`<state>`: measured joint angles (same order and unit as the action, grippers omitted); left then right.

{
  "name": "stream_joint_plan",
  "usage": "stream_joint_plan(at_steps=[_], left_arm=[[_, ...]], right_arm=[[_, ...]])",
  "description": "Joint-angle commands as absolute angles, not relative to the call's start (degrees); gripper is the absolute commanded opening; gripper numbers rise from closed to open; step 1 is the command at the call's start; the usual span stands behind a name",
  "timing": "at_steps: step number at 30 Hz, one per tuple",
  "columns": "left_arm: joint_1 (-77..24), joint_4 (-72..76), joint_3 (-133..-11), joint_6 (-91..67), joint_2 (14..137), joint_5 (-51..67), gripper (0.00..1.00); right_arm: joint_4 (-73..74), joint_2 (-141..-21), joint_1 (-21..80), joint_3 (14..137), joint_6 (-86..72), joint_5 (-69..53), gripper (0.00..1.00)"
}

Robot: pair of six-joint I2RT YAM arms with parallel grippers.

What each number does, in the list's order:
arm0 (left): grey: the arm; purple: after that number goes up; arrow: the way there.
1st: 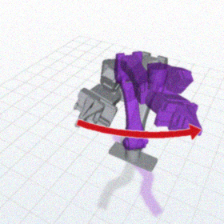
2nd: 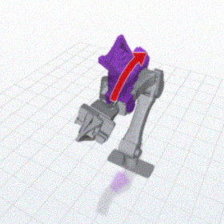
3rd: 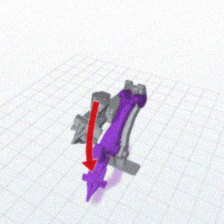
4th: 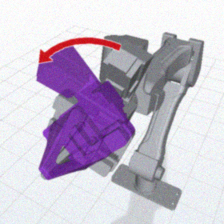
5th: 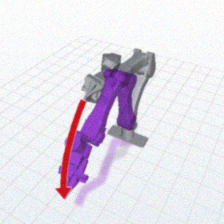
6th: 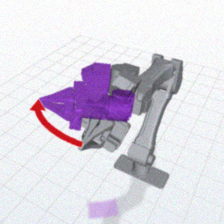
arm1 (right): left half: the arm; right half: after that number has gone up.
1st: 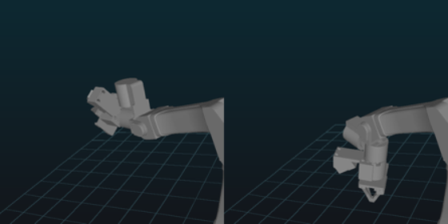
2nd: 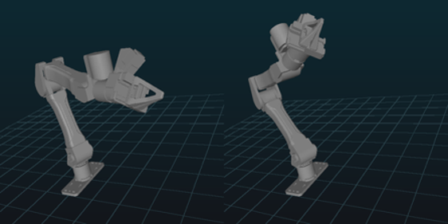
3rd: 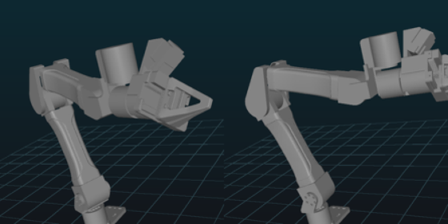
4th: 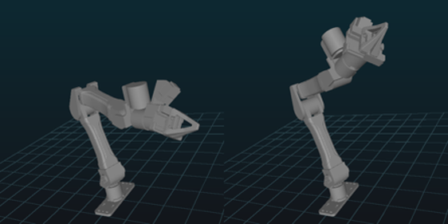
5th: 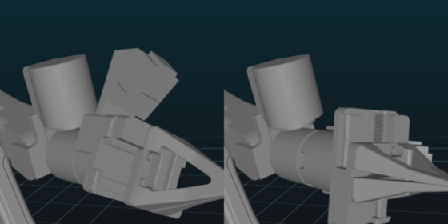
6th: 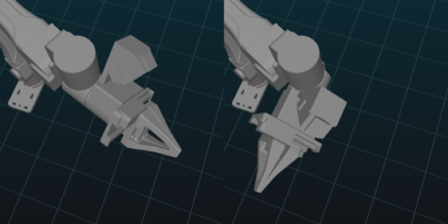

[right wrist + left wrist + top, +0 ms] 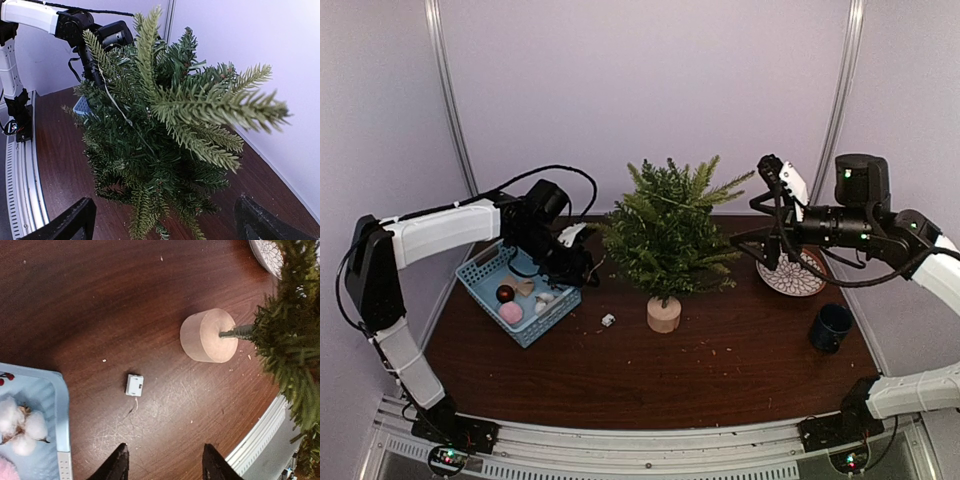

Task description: Decorate the small christmas tree

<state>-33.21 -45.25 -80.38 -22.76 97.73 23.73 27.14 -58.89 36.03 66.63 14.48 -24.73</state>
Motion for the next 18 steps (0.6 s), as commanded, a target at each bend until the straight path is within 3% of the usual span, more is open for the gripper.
stream_joint_plan(at_steps=[1, 10, 18], left_arm=[[-33.0, -44.9, -81.4, -24.0, 100.4, 28.2, 0.49], [-29.2, -48.1, -78.8, -24.1, 104.8, 23.0, 0.4], [-26.1, -54.4, -83.0, -19.3, 108.9, 15.7, 0.38]], right_arm=[[28.2, -57.1, 36.2, 66.1, 12.9, -23.1, 1.0], [28.6, -55.9, 36.1, 66.2, 11.4, -21.9, 1.0], [30.1, -54.6, 36.2, 67.0, 10.4, -20.6, 1.0]])
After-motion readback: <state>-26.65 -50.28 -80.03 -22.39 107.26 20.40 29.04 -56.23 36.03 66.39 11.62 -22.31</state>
